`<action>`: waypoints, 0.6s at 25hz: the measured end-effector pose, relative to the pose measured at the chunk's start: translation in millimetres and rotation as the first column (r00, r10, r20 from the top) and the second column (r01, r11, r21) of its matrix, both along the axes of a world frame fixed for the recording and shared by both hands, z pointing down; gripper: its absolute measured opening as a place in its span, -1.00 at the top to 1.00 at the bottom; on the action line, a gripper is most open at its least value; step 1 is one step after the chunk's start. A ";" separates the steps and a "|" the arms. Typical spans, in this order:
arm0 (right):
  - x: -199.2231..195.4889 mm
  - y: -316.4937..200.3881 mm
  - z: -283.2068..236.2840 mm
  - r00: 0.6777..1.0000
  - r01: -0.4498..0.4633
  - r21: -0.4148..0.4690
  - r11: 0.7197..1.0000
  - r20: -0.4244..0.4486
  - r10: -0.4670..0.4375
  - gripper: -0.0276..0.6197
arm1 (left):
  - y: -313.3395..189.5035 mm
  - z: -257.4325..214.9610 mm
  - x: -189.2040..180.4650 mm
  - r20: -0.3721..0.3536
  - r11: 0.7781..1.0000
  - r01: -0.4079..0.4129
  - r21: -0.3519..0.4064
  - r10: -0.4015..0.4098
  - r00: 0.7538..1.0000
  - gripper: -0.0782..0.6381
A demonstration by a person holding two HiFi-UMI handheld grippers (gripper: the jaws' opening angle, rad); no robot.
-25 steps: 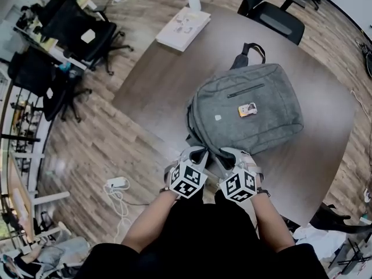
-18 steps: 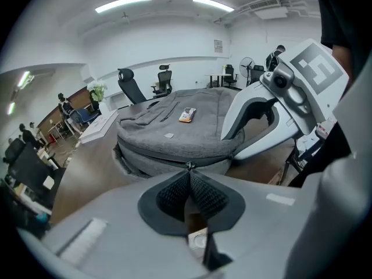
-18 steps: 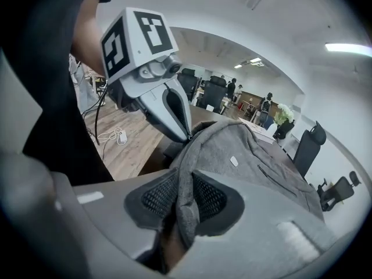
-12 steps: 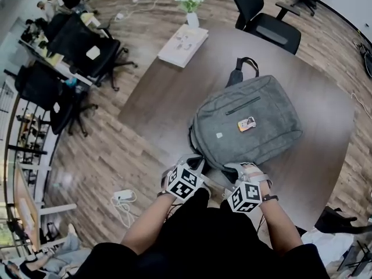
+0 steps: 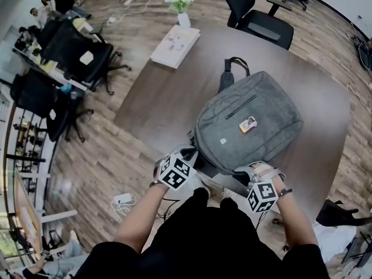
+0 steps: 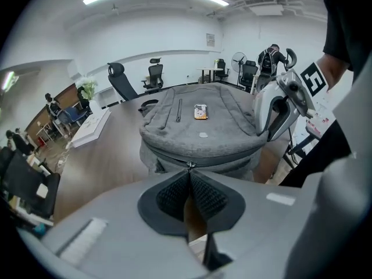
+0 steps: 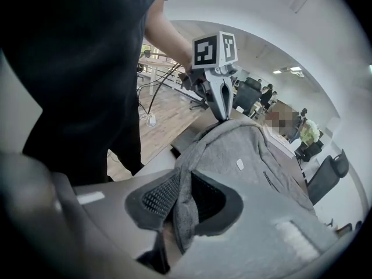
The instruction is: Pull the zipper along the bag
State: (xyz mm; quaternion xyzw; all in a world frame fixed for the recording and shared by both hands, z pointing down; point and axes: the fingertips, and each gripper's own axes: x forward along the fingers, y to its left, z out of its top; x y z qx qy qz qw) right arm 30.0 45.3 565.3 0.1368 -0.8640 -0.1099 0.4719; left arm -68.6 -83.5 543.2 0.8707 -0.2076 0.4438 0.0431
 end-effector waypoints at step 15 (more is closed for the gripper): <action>-45.0 -76.6 -48.3 0.611 -0.548 -0.410 0.729 0.399 0.684 0.44 | 10.5 -10.6 19.0 -0.059 1.000 -0.004 -0.014 0.003 0.998 0.71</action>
